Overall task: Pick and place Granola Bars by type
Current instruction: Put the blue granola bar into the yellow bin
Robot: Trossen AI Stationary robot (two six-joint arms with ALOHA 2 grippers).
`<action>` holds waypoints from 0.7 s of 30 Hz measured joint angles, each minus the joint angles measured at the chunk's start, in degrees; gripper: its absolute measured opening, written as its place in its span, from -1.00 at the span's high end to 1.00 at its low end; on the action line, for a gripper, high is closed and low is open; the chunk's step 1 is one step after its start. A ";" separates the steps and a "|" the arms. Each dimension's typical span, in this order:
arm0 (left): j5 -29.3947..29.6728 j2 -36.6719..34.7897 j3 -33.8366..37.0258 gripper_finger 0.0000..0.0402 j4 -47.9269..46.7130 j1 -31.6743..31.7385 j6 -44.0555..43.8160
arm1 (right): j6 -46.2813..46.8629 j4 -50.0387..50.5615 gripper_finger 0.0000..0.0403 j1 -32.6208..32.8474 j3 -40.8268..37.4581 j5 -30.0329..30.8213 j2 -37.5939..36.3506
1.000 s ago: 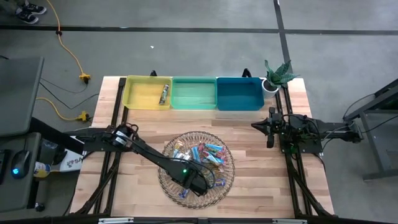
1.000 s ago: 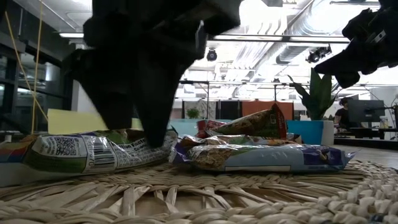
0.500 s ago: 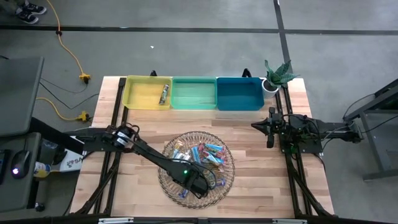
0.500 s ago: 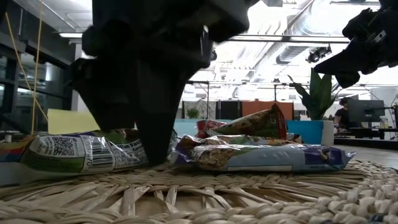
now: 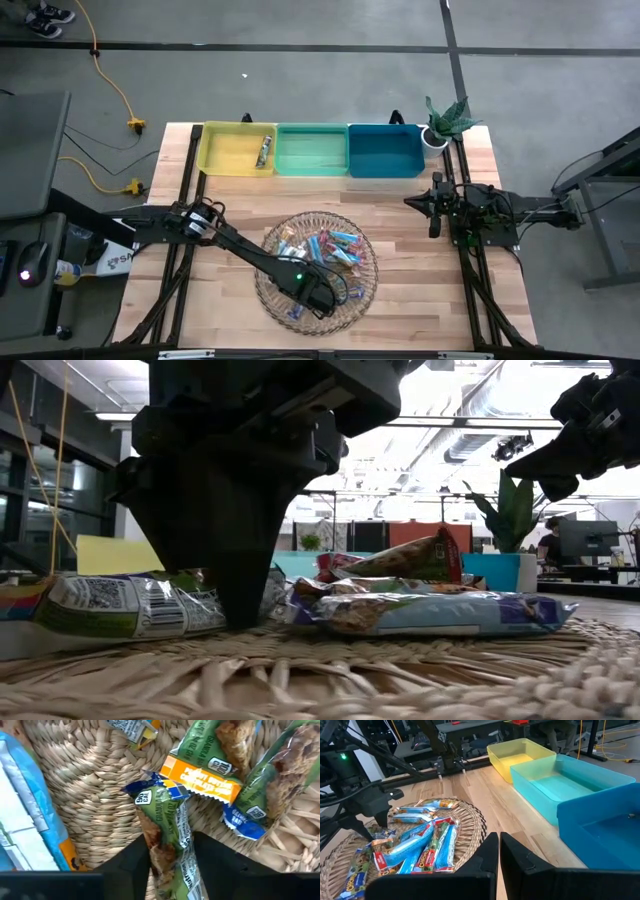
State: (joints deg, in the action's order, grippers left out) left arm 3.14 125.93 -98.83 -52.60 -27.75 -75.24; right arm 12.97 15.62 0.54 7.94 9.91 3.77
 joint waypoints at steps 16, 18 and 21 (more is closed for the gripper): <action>-0.09 0.00 0.00 0.64 0.04 0.00 0.42 | 0.00 0.00 1.00 0.02 0.00 0.00 0.00; -0.29 -0.08 0.00 0.64 -0.07 0.00 0.42 | 0.00 0.01 1.00 0.02 0.00 0.00 0.00; -0.67 -0.80 0.04 0.64 -0.77 0.00 0.66 | 0.00 0.00 1.00 0.02 0.00 0.00 0.00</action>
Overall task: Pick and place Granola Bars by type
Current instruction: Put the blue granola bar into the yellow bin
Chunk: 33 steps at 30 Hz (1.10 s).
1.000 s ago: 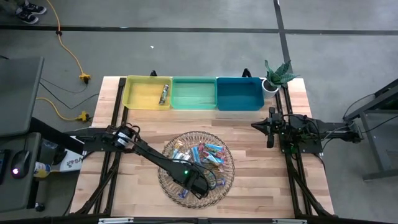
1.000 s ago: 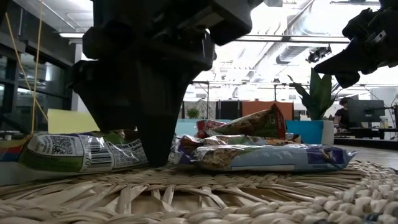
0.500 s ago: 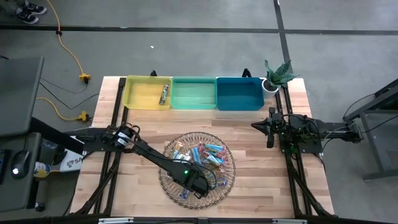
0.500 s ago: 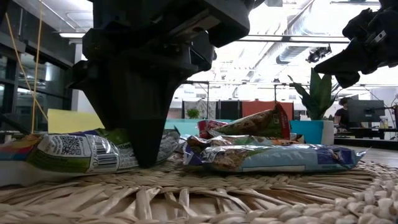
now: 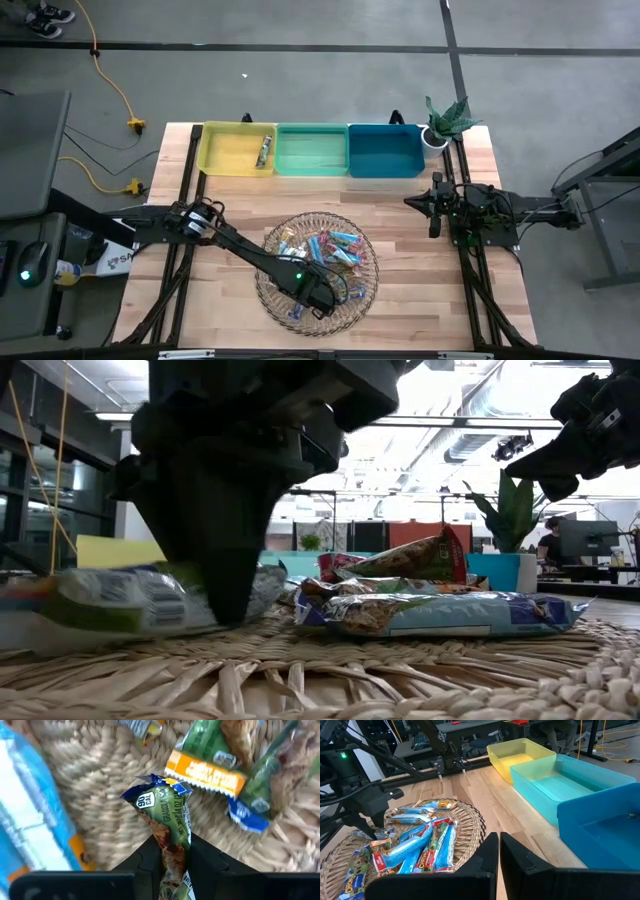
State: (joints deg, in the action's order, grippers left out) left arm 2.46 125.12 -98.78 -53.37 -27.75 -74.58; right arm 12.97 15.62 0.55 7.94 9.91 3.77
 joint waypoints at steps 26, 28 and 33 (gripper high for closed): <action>28.76 -25.11 -0.02 0.65 -7.25 -1.37 14.15 | 0.00 0.02 1.00 -0.01 0.00 0.00 0.00; 31.32 -27.02 -0.02 0.65 -7.27 -1.64 16.67 | 0.00 0.00 1.00 -0.01 0.00 0.00 0.00; 37.78 -31.59 -0.02 0.65 -7.37 -3.04 22.41 | 0.00 0.02 1.00 0.01 0.00 -0.02 0.00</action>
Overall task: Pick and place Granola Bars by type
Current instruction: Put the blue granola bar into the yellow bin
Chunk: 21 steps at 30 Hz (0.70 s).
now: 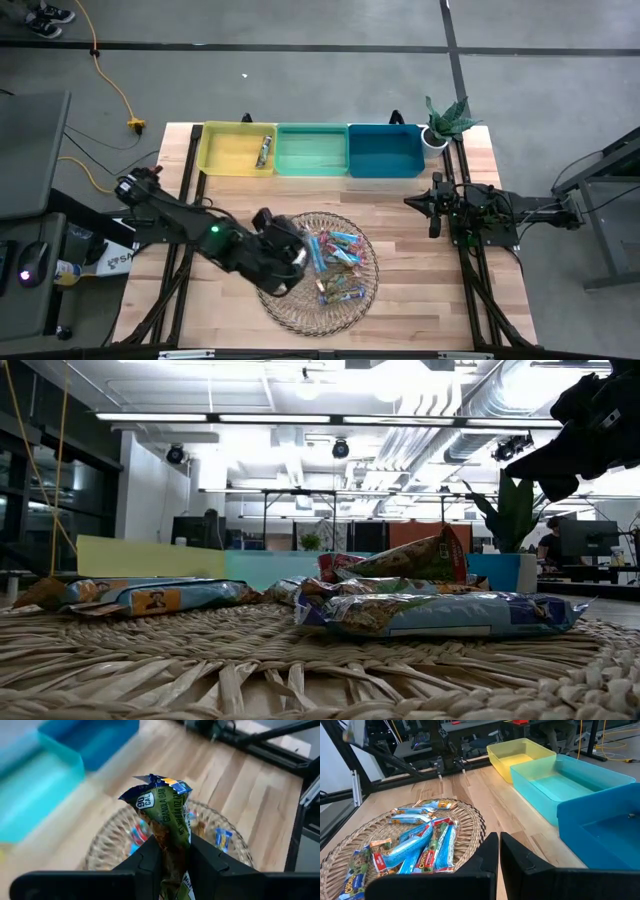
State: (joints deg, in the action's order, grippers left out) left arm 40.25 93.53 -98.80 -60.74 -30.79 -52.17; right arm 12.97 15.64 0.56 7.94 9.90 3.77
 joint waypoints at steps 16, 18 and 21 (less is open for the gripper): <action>5.07 -11.97 -0.02 0.64 9.16 -0.79 30.72 | 0.00 -0.01 1.00 0.00 0.00 0.00 0.01; 6.52 -13.60 -0.02 0.64 9.04 -0.83 32.33 | 0.00 0.00 1.00 0.00 0.00 0.01 0.02; 8.38 -16.32 -0.02 0.64 6.77 -0.83 32.87 | 0.00 0.00 1.00 0.00 0.00 0.02 0.02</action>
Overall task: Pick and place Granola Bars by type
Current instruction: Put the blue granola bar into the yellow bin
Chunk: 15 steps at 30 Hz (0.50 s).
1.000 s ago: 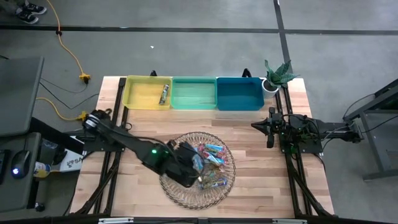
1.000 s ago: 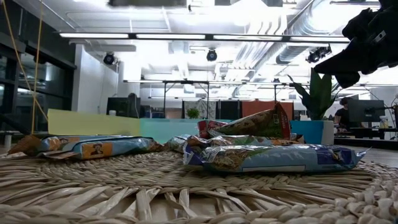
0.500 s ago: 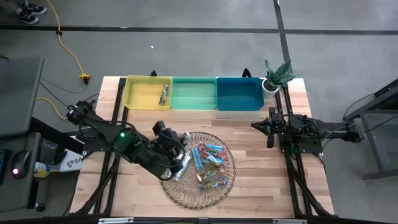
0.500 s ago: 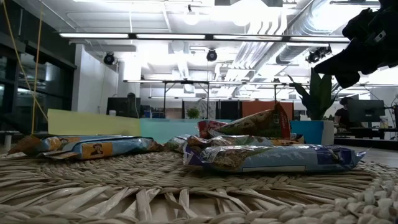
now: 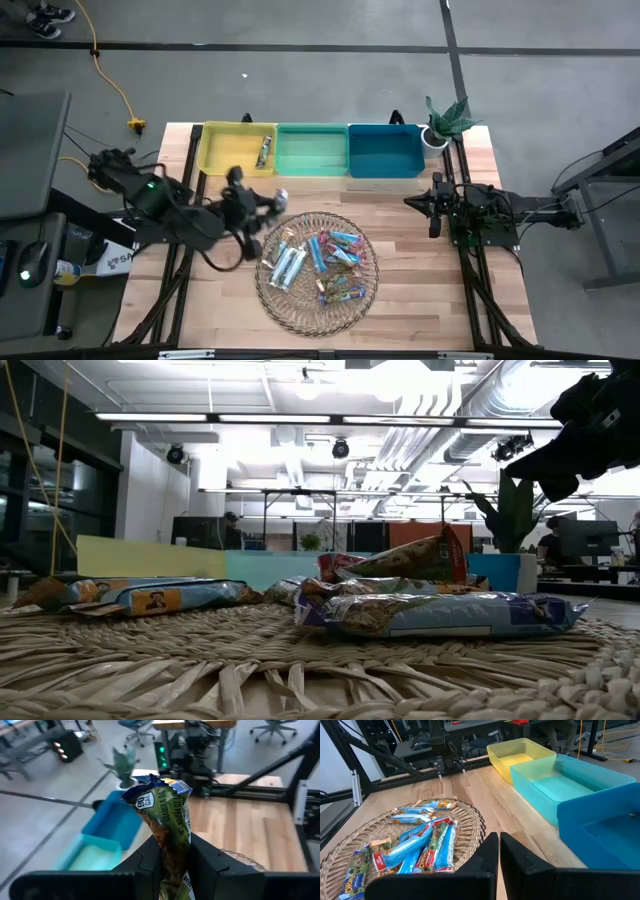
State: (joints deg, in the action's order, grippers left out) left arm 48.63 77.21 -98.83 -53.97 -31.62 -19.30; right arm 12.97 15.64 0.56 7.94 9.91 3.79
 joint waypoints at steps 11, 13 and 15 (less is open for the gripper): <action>8.78 -13.48 0.00 0.64 -11.77 0.09 -0.58 | 0.00 0.00 1.00 -0.01 0.00 -0.02 0.00; 9.93 -16.00 0.00 0.64 -12.39 0.09 -0.33 | 0.00 0.00 1.00 0.00 0.00 0.00 0.00; 10.98 -18.18 0.00 0.64 -12.43 0.09 0.86 | 0.00 0.00 1.00 -0.02 0.00 0.00 -0.01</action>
State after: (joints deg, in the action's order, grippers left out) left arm 59.61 59.03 -98.83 -66.40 -31.53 -18.43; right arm 12.97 15.64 0.54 7.94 9.91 3.78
